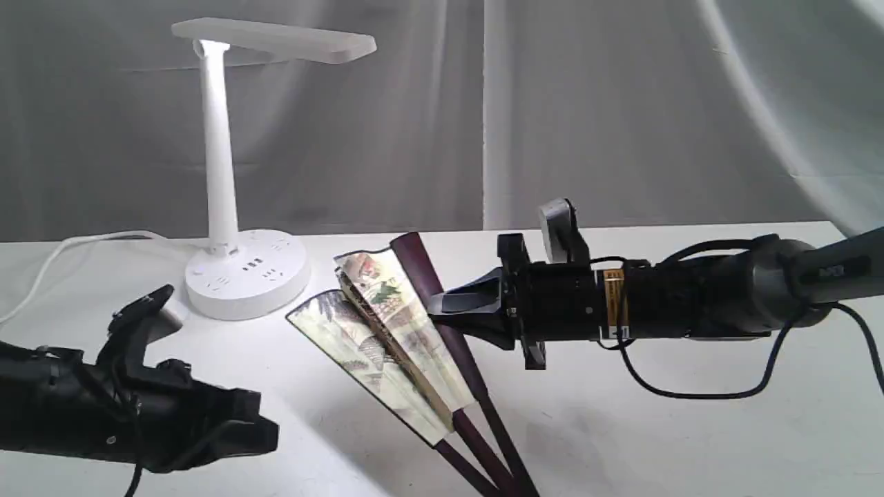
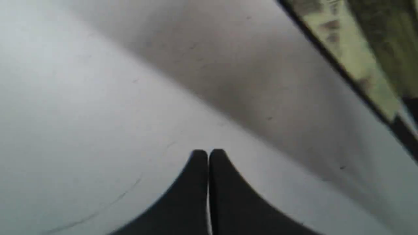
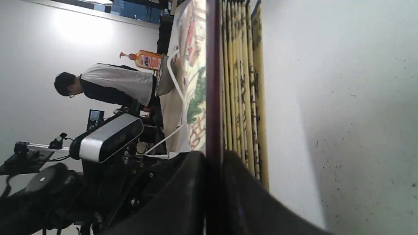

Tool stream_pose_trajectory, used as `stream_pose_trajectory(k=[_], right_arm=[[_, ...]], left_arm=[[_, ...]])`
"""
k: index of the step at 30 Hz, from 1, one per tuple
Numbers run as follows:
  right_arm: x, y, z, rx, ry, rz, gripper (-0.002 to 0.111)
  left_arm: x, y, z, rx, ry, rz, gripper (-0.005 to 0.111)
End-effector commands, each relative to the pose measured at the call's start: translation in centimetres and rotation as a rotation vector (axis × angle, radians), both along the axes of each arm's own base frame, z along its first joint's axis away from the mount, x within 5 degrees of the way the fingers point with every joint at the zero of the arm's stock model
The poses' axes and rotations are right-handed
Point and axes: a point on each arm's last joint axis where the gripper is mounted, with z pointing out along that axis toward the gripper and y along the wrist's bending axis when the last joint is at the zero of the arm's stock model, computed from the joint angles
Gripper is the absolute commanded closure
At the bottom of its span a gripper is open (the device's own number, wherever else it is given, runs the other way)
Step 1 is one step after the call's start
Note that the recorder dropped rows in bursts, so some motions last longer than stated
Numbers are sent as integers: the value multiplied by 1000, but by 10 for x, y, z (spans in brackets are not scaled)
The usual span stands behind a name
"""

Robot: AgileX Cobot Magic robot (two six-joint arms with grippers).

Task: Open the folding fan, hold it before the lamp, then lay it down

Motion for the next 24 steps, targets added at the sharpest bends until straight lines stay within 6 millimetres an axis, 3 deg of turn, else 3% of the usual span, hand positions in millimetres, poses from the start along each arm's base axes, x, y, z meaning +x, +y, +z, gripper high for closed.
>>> stream_pose_trajectory(k=[1,4,8,9,12,14,20,24], right_arm=[[0,-3,7,19,-12,-2,108],[0,-3,7,20,-12,-3,108],[0,-3,7,22,-11,-5,108],[0,-3,7,22,-11,-5,108],[0,-3,7,22,-11,-5,108],[0,-3,7,22,-11,-5,108],[0,-3,7,19,-12,-2,108],[0,-3,7,19,-12,-2,108]], left_arm=[[7,9,-9,-73,-97,61,107],[4,17,-19,-75,-116,23,107],[7,19,-14,-49,-268,-109,107],[9,22,-15,6,-262,-86,107],[13,41,-23,154,-38,266,107],[11,55,-24,399,-35,327,107],[12,65,6,775,-256,438,107],[6,62,38,1018,-407,646,107]])
